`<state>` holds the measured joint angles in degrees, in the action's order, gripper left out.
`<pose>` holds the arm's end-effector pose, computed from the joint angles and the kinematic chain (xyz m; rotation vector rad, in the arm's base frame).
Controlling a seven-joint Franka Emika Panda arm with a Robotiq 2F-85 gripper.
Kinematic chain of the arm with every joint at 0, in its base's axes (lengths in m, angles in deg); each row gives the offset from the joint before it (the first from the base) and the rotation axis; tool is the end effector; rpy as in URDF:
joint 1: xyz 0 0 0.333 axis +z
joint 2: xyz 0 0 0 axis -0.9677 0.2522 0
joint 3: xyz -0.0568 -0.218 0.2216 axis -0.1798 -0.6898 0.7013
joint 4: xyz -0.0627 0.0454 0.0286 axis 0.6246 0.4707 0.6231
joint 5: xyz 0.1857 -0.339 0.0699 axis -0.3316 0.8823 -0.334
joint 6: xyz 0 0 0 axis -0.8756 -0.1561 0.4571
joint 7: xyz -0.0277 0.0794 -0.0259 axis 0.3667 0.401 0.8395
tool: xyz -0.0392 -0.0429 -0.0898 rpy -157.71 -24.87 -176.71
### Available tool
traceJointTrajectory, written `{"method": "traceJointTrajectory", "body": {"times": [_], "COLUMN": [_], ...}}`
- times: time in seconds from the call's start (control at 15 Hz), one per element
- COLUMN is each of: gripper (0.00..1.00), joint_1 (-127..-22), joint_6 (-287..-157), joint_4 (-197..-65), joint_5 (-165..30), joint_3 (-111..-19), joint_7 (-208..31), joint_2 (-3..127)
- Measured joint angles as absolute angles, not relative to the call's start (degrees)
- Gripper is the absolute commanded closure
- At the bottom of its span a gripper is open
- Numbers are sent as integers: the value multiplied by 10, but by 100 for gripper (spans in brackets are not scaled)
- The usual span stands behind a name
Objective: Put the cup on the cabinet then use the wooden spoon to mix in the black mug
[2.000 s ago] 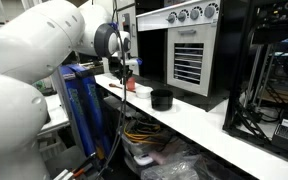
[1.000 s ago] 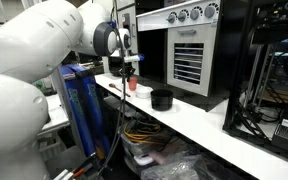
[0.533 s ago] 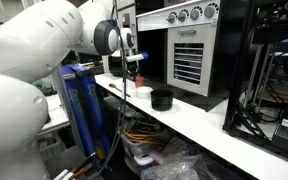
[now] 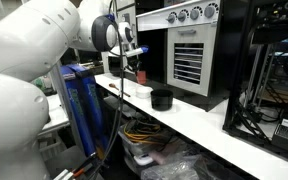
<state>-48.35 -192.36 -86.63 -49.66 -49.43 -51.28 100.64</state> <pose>0.6754 0.4138 0.3408 2.4107 1.7082 0.0729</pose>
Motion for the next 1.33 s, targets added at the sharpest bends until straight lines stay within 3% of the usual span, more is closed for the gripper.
{"method": "traceJointTrajectory", "body": {"times": [0.8, 1.33], "gripper": [99, 99], "joint_1": [-485, -532], "joint_6": [-1921, -2004], "joint_4": [-876, -919], "joint_5": [-457, -466], "joint_3": [-510, -505], "joint_7": [-561, -561], "joint_2": [934, 923]}}
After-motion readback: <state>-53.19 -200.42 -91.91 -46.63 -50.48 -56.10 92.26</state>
